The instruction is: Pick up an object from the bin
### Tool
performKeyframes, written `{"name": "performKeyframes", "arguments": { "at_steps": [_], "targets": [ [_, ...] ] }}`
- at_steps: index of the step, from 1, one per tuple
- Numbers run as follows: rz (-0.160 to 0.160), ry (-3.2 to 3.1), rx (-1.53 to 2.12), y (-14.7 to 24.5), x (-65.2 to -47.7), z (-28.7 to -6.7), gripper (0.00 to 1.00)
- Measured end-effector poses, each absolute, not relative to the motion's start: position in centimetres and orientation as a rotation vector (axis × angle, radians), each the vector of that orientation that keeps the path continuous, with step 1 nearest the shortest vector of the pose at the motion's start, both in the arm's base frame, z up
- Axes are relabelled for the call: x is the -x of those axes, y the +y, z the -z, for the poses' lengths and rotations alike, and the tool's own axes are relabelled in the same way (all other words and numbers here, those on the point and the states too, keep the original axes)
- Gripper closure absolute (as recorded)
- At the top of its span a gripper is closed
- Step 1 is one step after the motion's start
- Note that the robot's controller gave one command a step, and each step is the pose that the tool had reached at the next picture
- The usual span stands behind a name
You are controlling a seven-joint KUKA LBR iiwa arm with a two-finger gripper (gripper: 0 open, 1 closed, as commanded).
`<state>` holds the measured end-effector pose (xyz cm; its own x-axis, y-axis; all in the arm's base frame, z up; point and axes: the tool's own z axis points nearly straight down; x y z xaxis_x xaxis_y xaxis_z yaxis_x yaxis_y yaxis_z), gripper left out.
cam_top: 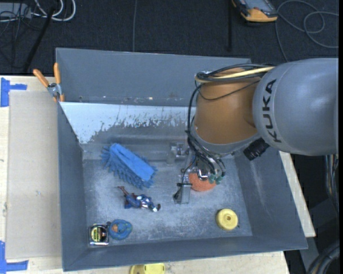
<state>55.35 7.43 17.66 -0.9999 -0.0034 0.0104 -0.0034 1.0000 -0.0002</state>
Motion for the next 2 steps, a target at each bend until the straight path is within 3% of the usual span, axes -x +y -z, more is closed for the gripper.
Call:
{"name": "performKeyframes", "arguments": {
  "at_steps": [1,2],
  "targets": [
    [0.000,-3.139,-0.002,7.4,-55.5,-18.1,0.00],
    [0.001,-3.143,0.017,11.6,-55.0,-10.5,0.00]
  ]
}}
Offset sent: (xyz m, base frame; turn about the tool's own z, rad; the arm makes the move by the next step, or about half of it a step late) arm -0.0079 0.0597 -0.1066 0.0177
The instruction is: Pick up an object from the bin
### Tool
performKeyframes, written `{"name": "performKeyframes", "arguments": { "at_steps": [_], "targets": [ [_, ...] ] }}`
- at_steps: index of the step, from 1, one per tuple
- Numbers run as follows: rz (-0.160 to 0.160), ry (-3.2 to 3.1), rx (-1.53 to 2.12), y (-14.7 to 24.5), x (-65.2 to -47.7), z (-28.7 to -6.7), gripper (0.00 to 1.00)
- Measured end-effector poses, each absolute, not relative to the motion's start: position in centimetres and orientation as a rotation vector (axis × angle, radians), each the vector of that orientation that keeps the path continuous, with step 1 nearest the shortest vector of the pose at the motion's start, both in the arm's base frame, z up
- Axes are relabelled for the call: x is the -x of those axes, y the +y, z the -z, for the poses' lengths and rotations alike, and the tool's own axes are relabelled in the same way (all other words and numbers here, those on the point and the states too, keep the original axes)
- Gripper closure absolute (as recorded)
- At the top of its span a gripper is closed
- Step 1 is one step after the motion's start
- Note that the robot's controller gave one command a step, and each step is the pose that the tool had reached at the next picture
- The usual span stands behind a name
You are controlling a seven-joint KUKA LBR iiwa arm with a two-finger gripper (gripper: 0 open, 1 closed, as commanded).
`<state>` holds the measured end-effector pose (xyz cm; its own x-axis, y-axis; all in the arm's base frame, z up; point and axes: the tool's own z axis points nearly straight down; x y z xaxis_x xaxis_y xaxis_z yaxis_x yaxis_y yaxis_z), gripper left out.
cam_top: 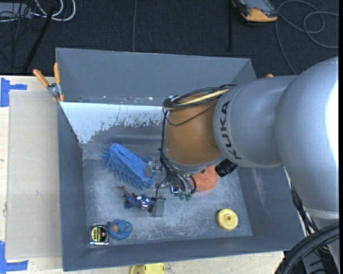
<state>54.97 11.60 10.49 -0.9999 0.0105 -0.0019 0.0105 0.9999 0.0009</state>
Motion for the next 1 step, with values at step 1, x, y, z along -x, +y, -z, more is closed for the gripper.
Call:
{"name": "performKeyframes", "arguments": {
  "at_steps": [1],
  "targets": [
    [0.001,3.137,0.252,15.82,-57.38,-11.09,0.00]
  ]
}}
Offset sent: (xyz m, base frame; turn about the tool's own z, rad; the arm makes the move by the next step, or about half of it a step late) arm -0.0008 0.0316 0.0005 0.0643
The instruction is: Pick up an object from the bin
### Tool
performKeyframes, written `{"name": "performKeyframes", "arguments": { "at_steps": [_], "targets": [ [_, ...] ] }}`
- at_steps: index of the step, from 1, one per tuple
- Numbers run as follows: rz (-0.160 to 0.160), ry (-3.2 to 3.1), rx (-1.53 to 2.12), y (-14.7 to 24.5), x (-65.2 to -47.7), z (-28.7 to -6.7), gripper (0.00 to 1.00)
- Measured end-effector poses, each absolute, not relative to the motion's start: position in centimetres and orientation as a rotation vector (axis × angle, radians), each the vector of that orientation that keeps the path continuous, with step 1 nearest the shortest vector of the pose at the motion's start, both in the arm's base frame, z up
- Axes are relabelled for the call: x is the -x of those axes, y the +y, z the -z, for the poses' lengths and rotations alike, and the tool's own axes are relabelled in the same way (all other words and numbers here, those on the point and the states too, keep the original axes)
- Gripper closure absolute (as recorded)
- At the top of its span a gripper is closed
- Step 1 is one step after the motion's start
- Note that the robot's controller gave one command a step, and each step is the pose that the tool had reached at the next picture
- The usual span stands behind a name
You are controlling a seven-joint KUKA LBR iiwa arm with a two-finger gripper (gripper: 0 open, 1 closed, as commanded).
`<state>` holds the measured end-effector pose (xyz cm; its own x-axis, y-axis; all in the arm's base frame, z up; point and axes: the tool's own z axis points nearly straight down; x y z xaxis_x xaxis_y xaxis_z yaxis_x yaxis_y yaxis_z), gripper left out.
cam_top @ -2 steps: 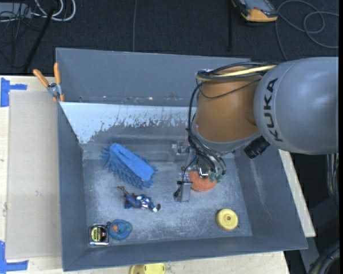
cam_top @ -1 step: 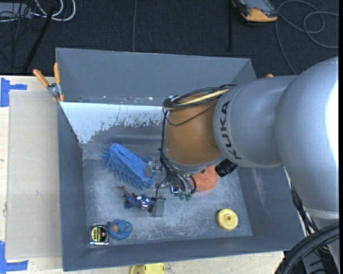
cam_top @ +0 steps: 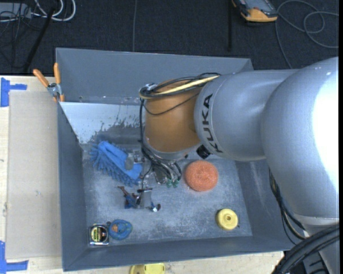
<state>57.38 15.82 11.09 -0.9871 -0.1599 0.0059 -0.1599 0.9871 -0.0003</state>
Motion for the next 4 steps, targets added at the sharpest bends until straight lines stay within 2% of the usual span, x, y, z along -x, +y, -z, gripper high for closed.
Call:
{"name": "performKeyframes", "arguments": {
  "at_steps": [1,2,3,4],
  "targets": [
    [0.001,-3.139,0.099,15.3,-55.5,-11.1,0.00],
    [0.001,-3.139,-0.135,14.1,-56.2,-7.1,0.00],
    [0.007,-3.116,0.466,14.8,-54.5,-7.3,1.00],
    [0.007,-3.116,0.466,14.8,-54.5,-7.3,1.00]
  ]
}}
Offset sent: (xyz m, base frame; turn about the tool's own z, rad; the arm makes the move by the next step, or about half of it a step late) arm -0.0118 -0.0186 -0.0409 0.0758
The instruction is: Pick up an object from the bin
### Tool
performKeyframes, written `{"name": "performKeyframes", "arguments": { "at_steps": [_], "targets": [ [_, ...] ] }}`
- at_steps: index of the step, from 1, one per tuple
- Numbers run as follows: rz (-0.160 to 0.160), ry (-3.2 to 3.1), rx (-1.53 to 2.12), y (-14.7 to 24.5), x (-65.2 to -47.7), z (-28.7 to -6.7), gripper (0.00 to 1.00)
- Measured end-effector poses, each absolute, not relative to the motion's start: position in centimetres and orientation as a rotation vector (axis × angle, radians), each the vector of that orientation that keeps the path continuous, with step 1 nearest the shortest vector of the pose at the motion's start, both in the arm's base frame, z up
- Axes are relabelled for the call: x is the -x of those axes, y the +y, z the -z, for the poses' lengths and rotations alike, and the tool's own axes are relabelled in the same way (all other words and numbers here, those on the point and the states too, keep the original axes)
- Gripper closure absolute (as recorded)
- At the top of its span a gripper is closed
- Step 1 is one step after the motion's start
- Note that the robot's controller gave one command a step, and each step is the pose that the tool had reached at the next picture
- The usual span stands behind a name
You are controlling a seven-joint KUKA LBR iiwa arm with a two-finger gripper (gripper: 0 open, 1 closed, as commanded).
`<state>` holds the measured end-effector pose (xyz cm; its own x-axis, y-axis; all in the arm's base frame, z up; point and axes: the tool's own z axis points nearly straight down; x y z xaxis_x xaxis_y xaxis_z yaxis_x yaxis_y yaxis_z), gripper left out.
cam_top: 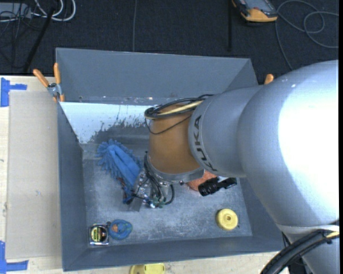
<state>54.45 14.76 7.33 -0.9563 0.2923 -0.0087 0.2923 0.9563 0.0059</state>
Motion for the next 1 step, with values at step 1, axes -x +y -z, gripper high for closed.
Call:
{"name": "performKeyframes", "arguments": {
  "at_steps": [1],
  "targets": [
    [-0.006,3.099,-0.463,14.75,-54.45,-7.50,1.00]
  ]
}}
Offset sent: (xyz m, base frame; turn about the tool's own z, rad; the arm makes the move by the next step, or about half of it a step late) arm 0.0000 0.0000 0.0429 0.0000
